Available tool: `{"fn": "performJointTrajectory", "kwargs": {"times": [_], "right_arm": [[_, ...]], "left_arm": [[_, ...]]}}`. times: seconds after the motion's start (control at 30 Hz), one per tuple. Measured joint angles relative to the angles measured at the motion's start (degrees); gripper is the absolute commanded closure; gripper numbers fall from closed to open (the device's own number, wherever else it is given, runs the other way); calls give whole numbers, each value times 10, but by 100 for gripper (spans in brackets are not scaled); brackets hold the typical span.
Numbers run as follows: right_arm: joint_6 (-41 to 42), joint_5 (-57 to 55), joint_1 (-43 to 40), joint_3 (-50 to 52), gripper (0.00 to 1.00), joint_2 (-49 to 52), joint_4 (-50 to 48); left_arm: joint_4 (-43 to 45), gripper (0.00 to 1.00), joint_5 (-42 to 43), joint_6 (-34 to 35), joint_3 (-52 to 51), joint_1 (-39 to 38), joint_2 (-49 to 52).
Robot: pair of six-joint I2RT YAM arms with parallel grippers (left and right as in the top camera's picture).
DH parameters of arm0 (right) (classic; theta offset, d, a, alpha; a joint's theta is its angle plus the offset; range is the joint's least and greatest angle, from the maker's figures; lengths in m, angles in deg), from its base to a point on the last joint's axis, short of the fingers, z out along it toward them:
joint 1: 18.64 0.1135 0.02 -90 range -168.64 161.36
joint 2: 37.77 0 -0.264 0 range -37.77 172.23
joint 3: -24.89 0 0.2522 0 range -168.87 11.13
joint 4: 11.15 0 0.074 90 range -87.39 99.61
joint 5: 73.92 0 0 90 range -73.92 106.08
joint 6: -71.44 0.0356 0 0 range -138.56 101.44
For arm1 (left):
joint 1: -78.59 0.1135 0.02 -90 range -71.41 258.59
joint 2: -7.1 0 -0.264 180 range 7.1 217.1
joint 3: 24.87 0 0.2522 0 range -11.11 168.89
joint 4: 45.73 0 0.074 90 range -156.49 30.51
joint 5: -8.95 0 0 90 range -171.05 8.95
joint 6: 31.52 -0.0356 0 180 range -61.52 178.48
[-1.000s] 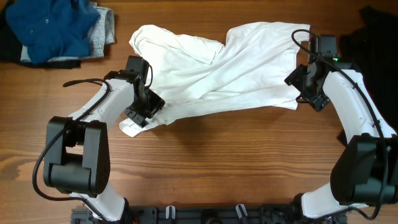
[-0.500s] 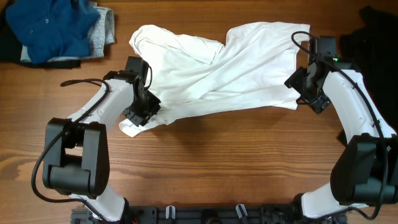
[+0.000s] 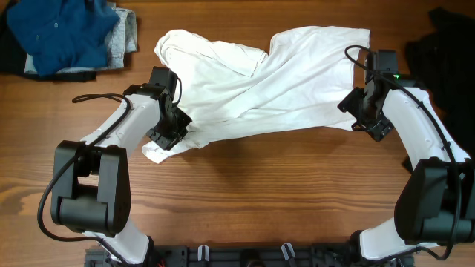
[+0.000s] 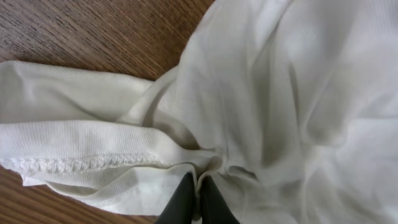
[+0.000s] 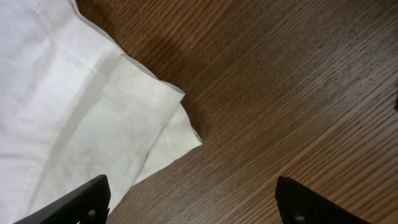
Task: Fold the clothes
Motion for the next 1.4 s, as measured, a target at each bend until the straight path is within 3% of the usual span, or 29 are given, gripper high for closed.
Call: {"fn": "performJointTrajectory", "kwargs": {"times": [0.2,0.4,0.83,0.97,1.03,1.4], "right_arm": [[0,0,-1,7,13,0,-6],[-23,19,-33,29,29,0,-68],[-143,128,-59,53,30,0,-159],[-152,138,-59,61,32,0,-166],[-153,141,-59,71,39,0,-175],[-153,151,-59,93,39,16,-222]], "left_arm": [[0,96,-3,0,0,0,0],[0,96,-4,0,0,0,0],[0,96,-4,0,0,0,0],[2,96,-4,0,0,0,0],[2,96,-4,0,0,0,0],[2,96,-4,0,0,0,0]]}}
